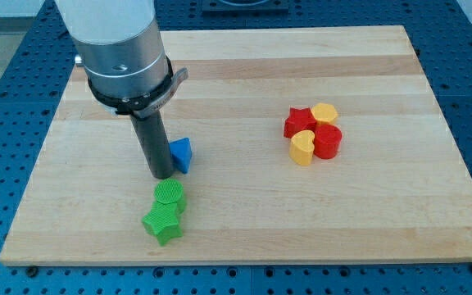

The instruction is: Move blue cube right a bit

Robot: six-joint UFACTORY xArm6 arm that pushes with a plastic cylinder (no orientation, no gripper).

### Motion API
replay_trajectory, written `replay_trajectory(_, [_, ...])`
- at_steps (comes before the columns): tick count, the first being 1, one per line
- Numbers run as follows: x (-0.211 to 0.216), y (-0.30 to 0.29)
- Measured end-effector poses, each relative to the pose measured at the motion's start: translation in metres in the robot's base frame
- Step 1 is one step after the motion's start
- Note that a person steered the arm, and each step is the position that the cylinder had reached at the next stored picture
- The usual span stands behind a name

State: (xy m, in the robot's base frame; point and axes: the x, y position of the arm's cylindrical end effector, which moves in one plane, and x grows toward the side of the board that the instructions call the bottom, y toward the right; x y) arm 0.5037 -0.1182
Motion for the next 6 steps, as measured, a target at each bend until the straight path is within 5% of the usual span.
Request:
replay_trajectory(2, [-0.008, -0.077])
replay_trajectory(6, [-0.035, 0.000])
